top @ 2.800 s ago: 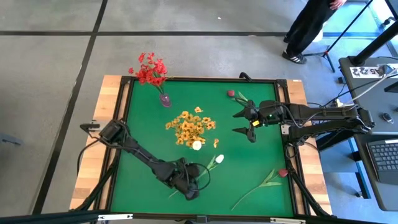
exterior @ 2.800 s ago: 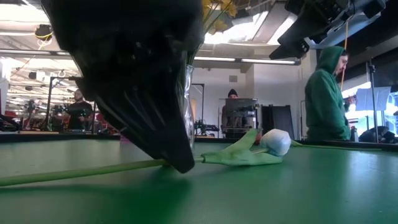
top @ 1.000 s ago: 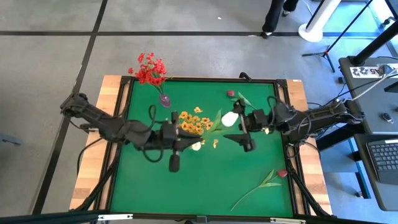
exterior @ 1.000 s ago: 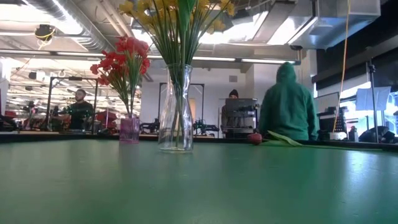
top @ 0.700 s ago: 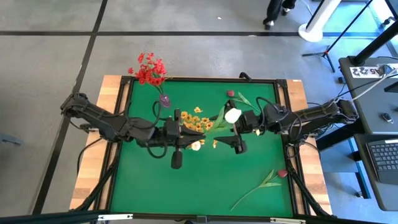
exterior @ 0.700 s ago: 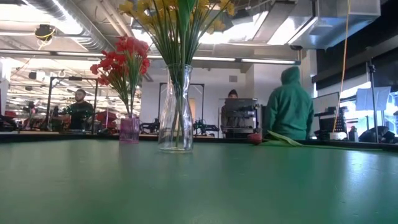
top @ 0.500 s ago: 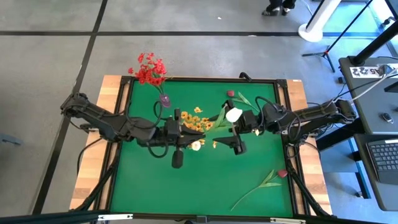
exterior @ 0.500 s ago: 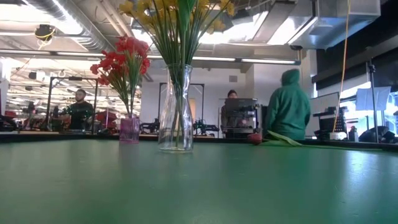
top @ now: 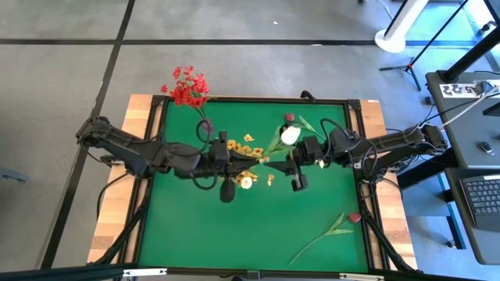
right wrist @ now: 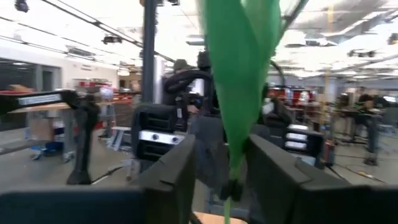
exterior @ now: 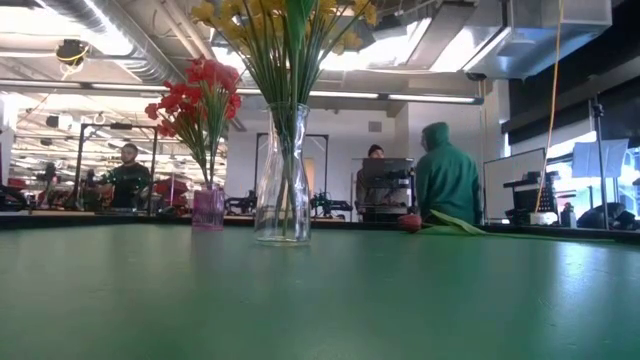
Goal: Sort flowers into vase by color
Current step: Put the white tulip into the transparent vase
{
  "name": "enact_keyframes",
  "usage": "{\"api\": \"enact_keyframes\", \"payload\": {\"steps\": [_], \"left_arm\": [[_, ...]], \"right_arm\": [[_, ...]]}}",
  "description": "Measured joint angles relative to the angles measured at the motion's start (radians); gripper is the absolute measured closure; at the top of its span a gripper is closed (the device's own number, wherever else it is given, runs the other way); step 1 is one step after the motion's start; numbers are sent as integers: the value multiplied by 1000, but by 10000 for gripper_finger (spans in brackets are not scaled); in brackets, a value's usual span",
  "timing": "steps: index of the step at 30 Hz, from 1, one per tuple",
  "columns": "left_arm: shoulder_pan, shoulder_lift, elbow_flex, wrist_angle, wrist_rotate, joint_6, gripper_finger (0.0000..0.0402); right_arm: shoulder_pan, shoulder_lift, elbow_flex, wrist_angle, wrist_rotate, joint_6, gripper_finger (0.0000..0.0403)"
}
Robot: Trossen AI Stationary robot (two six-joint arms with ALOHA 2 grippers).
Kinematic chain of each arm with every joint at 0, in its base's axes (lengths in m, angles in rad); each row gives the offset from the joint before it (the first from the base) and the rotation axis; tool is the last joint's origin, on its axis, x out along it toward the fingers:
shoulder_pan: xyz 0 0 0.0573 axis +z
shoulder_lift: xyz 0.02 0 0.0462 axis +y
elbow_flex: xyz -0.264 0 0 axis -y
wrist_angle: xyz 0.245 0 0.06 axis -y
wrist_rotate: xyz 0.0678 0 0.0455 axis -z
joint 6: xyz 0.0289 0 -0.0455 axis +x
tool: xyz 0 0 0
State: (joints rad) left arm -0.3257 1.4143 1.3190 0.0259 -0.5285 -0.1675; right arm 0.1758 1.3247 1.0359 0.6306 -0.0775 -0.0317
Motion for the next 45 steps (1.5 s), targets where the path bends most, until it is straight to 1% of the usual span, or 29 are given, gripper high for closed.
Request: {"api": "enact_keyframes", "payload": {"steps": [4,7,12,13,16,21,26,30,33,35,39,45], "left_arm": [[14,0,0,-32,29,-33,401],[13,0,0,-37,31,-38,401],[2,0,0,-39,27,-36,395],[-3,-1,0,-37,18,-36,389],[-27,-22,-1,-46,-20,-36,364],[-82,-81,-1,-69,-73,-16,314],[-170,-145,-1,-81,-178,23,273],[-254,-179,-1,-108,-318,48,256],[-310,-186,-1,-147,-424,47,253],[-345,-185,-1,-176,-491,47,254],[-396,-185,-1,-239,-581,29,256],[-442,-185,-1,-290,-686,11,256]], "right_arm": [[0,0,0,-6,38,0,302],[1,0,0,-12,67,-6,321],[1,-3,0,-20,68,-25,386],[1,-6,0,-24,68,-26,390],[1,-19,-1,-28,68,-26,383],[1,-71,0,-30,65,-30,393],[1,-151,0,-92,67,-56,395],[1,-237,0,-202,99,-80,395],[1,-315,0,-322,179,-113,395],[1,-365,0,-436,241,-124,395],[1,-424,0,-641,343,-128,395],[1,-465,0,-774,420,-107,395]]}}
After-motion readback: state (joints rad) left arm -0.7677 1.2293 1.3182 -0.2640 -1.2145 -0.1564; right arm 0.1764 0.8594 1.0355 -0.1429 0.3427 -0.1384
